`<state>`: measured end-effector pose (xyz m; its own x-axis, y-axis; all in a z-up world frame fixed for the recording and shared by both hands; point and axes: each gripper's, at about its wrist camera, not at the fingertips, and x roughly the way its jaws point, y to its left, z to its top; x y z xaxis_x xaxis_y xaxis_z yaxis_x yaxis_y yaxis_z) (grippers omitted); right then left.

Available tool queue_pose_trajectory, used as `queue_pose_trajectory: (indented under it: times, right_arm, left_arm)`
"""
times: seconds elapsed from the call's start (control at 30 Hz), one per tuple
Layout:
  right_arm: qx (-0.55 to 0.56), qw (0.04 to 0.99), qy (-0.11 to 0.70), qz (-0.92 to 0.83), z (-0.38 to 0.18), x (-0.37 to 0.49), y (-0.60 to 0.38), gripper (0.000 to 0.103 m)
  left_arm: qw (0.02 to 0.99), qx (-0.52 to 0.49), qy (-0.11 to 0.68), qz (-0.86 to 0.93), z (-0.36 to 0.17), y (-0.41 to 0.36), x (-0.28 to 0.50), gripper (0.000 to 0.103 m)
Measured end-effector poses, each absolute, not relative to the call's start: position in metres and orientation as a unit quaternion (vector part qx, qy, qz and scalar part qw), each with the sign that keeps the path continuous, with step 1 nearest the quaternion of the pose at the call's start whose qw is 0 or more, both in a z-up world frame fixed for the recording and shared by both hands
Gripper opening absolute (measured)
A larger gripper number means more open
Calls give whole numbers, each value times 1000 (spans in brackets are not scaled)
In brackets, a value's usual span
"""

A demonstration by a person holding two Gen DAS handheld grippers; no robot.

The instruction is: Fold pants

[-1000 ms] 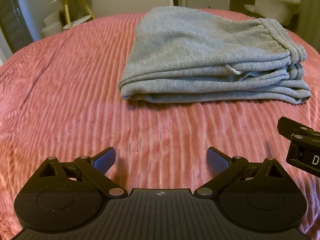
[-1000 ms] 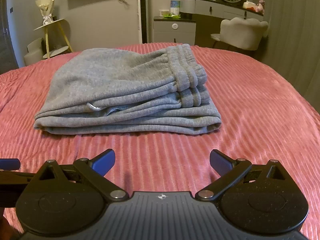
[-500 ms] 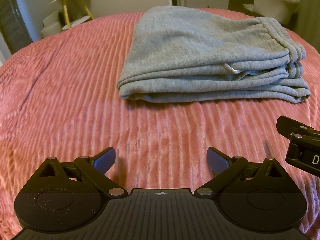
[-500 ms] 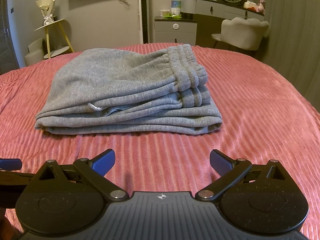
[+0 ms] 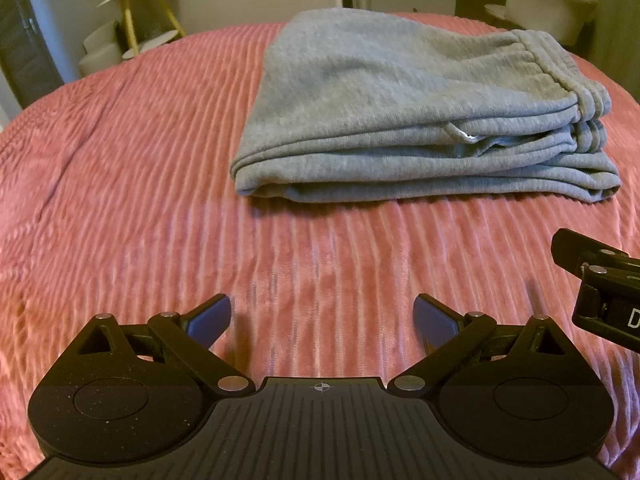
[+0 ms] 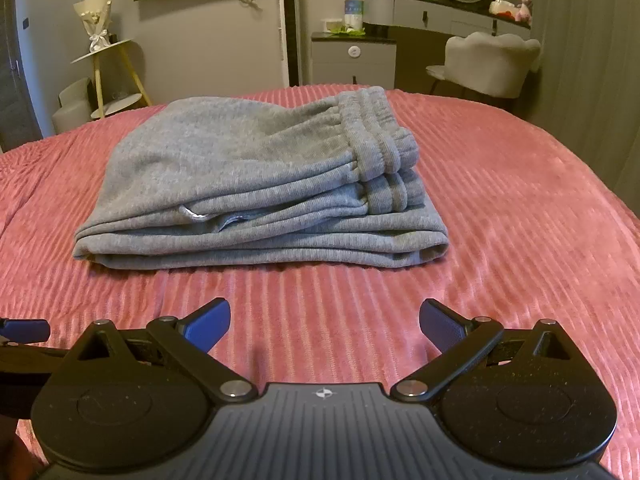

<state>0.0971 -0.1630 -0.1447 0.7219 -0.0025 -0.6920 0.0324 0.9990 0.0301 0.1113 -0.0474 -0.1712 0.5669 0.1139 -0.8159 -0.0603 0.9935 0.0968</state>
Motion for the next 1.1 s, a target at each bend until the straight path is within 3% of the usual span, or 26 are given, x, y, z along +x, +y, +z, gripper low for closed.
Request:
queue_pose_trajectory:
  times: [1.1]
  right_arm:
    - [28,926,376,-4,-146,99,-166,101]
  left_arm:
    - [882,31,467,48,-174,-47,113,101]
